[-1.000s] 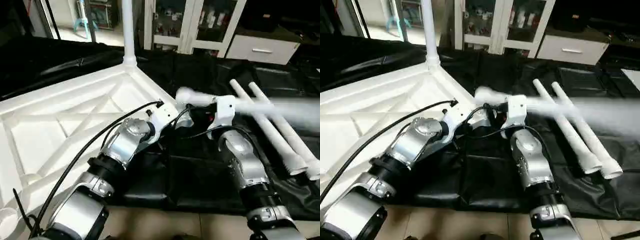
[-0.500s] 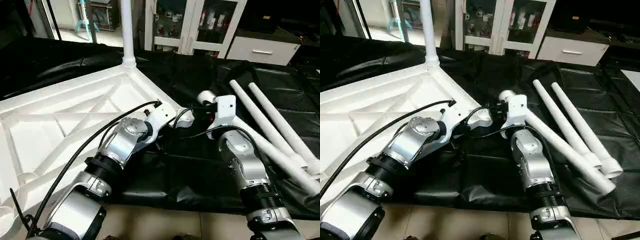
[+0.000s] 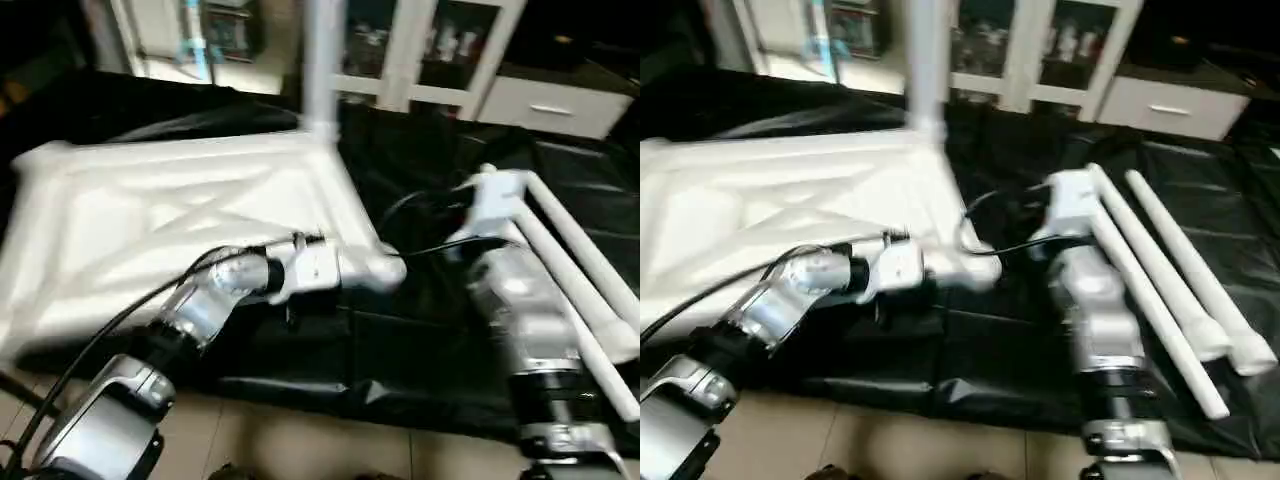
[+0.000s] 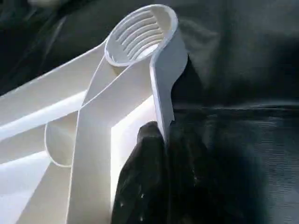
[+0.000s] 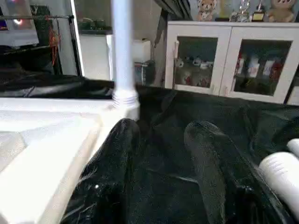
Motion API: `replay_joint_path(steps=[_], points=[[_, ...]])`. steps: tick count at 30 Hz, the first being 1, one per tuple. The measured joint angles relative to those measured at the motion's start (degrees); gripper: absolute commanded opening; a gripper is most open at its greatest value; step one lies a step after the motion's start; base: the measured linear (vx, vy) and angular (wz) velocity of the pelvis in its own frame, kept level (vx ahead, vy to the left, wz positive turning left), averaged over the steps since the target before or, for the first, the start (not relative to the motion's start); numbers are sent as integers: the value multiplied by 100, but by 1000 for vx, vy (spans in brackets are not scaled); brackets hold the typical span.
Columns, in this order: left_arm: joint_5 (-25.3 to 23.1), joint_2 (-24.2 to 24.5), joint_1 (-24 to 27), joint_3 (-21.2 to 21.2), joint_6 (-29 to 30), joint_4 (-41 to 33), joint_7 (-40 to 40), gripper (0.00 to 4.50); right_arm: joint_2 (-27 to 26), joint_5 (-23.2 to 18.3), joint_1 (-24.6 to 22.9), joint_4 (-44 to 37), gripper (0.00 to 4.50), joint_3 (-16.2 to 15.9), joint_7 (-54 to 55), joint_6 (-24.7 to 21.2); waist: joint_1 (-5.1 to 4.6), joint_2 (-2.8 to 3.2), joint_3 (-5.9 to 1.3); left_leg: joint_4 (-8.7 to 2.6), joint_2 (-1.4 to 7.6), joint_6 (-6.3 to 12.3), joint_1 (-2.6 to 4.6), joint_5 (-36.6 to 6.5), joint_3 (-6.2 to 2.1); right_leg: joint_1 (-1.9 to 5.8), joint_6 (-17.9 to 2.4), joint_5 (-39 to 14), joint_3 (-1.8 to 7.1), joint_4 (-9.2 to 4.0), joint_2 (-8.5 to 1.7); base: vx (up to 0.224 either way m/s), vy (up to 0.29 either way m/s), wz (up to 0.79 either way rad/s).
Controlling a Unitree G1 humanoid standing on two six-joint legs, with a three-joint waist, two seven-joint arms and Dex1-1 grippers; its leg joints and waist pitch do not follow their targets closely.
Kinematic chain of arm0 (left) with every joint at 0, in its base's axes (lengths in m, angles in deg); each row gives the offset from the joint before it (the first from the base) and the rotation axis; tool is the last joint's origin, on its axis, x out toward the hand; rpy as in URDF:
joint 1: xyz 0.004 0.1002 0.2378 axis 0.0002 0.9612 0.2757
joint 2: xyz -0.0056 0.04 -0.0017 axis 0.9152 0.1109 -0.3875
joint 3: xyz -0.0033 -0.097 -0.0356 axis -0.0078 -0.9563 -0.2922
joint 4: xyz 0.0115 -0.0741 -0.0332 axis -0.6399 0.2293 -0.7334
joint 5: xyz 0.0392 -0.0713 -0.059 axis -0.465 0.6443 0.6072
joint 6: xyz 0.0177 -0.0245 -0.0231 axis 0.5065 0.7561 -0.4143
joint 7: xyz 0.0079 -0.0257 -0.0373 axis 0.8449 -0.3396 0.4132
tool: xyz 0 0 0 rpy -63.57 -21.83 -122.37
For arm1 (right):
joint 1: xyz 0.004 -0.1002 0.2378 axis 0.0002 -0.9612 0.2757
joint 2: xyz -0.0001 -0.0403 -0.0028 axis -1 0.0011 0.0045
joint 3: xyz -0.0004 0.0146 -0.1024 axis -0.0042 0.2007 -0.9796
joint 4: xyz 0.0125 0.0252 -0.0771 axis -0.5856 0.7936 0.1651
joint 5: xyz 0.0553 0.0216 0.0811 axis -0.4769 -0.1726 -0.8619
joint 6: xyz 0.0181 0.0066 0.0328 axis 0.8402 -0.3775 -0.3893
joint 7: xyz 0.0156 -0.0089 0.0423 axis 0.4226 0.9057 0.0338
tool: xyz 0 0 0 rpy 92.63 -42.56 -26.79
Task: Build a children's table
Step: Pick table leg
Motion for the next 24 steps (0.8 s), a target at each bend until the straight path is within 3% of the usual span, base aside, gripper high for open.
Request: replay_joint_path(steps=[6,9,14,18,24], points=[[-6,215,-36,77,-833,375,-123,0,208,11,-486,-230,189,44,-69,-249,-30,30,-9,-3,2,-28,15,15,-4,1,9,6,0,21,4,0,0,0],[47,225,-40,-24,-797,416,-242,0,324,-44,-853,-707,189,17,-222,-588,-39,35,-9,-8,6,-37,19,20,-11,0,9,6,0,25,13,0,0,0],[125,250,-39,-51,-759,451,-320,0,385,-53,-1142,-1056,189,-110,-406,-786,-76,41,-11,-7,5,-40,20,21,-16,0,8,8,0,26,13,0,0,0],[157,254,-40,-85,-287,334,-347,0,441,-85,-1343,-1257,189,-202,-499,-1084,-105,57,-19,-6,4,-40,27,21,-18,7,6,10,3,25,12,0,0,0],[264,397,148,-339,607,-41,-507,0,493,-158,-1621,-1485,189,-173,-493,-1299,-284,59,-20,-32,3,-43,103,20,-43,88,33,-6,-4,9,16,0,0,0]])
